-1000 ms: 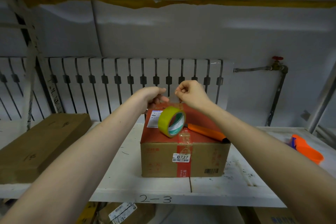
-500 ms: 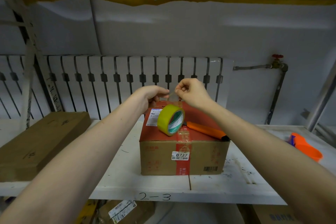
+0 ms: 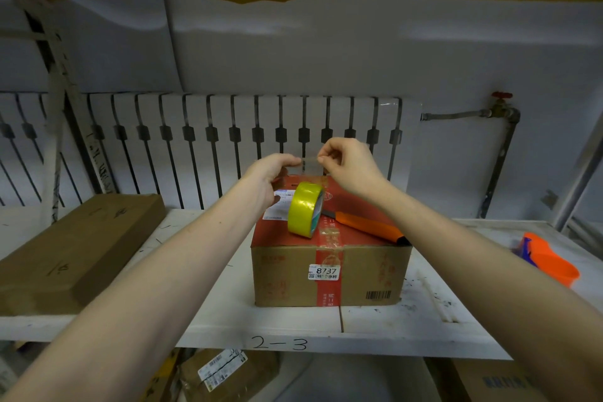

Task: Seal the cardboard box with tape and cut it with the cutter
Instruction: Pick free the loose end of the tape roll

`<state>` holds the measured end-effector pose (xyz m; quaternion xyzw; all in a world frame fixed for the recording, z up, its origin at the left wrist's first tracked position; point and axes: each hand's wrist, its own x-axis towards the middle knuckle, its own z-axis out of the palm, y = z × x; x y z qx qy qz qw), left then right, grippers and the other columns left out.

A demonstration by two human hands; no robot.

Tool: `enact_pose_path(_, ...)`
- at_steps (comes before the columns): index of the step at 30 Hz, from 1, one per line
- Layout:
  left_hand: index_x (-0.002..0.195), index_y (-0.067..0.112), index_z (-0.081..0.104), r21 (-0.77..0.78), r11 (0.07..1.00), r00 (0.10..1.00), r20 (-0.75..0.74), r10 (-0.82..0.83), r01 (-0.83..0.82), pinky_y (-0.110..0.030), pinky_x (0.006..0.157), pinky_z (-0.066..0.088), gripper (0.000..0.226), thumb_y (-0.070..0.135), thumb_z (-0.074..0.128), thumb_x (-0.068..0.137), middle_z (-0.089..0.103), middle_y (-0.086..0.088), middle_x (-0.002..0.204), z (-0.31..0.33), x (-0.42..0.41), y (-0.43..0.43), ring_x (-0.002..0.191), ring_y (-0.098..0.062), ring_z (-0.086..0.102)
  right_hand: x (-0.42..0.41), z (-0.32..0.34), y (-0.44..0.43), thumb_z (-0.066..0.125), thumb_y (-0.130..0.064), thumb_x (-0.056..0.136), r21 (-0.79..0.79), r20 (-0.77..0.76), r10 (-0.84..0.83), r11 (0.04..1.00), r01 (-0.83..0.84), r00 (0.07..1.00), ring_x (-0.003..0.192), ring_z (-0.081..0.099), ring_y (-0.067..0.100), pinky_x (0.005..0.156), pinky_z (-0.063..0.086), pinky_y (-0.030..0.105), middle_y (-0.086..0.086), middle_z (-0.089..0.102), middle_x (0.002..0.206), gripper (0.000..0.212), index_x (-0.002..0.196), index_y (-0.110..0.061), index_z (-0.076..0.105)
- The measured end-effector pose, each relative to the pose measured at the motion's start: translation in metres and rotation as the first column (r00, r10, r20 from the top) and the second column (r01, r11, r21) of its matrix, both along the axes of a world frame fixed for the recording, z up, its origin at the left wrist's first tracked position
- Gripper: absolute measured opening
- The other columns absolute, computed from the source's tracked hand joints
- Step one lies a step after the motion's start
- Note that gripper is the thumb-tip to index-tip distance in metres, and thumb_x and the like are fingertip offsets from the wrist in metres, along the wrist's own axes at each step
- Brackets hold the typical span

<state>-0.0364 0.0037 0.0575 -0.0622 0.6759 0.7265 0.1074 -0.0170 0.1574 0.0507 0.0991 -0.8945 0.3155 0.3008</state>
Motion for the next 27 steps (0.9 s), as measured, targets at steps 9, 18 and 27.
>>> enact_pose_path(9, 0.083, 0.018, 0.067, 0.048, 0.999, 0.994, -0.107, 0.023, -0.017, -0.048, 0.103, 0.043, 0.016, 0.016, 0.077, 0.07, 0.068, -0.005, 0.103, -0.013, -0.006, 0.003, 0.107, -0.022, 0.062, -0.001, -0.011, 0.005, 0.065, -0.005, 0.085, -0.531, 0.121, 0.183, 0.843, -0.092, 0.976, 0.066, 0.068, 0.005, 0.067, 0.056, 0.016, 0.002, 0.068, 0.077, 0.01, 0.094, -0.003, 0.07)
enact_pose_path(18, 0.073, 0.018, 0.068, 0.104, 0.994, 0.987, -0.148, 0.057, -0.042, -0.047, 0.1, 0.047, 0.011, 0.014, 0.079, 0.07, 0.068, -0.004, 0.093, -0.016, -0.006, 0.007, 0.101, -0.023, 0.062, -0.001, -0.019, 0.01, 0.049, -0.014, 0.096, -0.659, 0.098, 0.178, 0.748, -0.07, 0.979, 0.092, 0.063, 0.004, 0.071, 0.049, 0.016, 0.001, 0.069, 0.107, 0.027, 0.119, -0.007, 0.062)
enact_pose_path(27, 0.052, 0.022, 0.075, 0.046, 0.999, 0.959, -0.284, 0.027, -0.014, -0.049, 0.1, 0.048, 0.023, 0.009, 0.077, 0.071, 0.073, -0.006, 0.082, -0.023, -0.01, 0.008, 0.103, -0.032, 0.066, -0.007, -0.011, -0.002, 0.048, -0.039, 0.095, -0.417, 0.179, 0.104, 0.909, -0.021, 0.978, 0.1, 0.061, 0.016, 0.089, 0.046, 0.029, 0.005, 0.069, 0.104, 0.035, 0.103, -0.011, 0.068)
